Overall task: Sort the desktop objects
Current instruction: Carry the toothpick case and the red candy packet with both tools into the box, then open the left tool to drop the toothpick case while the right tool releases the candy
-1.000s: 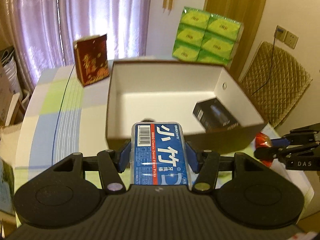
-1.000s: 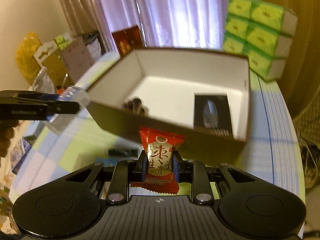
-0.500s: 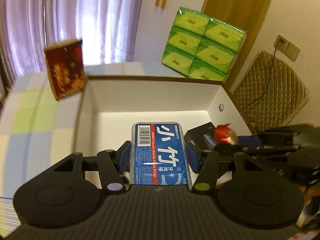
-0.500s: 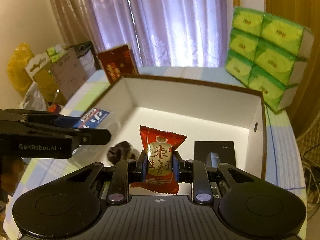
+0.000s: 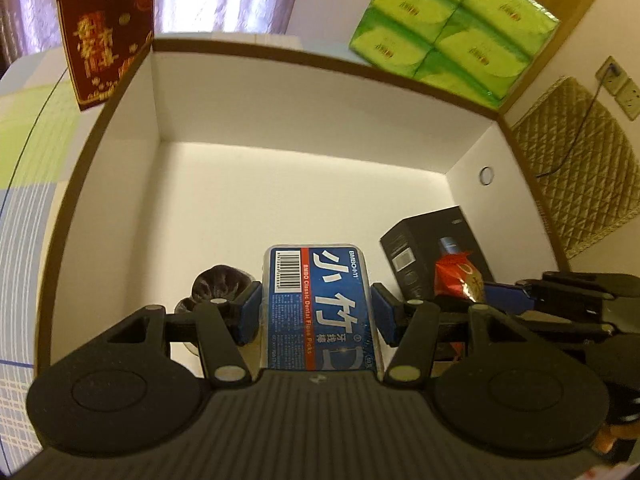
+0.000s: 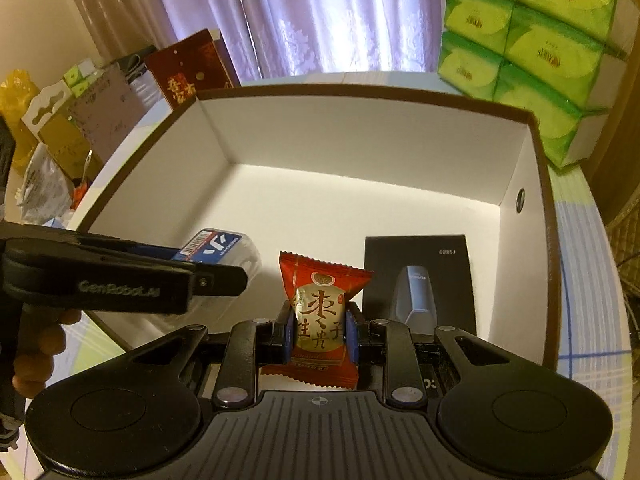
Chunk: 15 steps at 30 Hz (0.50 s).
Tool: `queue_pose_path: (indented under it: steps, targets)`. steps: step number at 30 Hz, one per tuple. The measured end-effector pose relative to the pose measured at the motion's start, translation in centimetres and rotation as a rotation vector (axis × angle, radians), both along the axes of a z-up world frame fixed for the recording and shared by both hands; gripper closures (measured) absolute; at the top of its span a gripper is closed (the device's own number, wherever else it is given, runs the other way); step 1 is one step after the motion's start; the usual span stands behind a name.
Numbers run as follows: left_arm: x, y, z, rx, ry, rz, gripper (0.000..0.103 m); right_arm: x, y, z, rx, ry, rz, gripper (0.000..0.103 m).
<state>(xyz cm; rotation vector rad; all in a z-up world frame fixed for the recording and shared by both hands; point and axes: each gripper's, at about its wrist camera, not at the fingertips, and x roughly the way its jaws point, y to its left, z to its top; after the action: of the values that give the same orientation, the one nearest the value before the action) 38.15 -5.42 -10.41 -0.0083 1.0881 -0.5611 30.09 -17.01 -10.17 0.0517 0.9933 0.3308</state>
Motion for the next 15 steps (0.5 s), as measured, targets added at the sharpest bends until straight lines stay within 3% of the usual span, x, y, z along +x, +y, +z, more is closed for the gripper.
queue_pose_path:
  steps: [15]
  targets:
    - [0.3, 0.6, 0.3, 0.012, -0.008, 0.008, 0.050, 0.4, 1.3, -0.7, -0.008, 0.028, 0.041, 0.081]
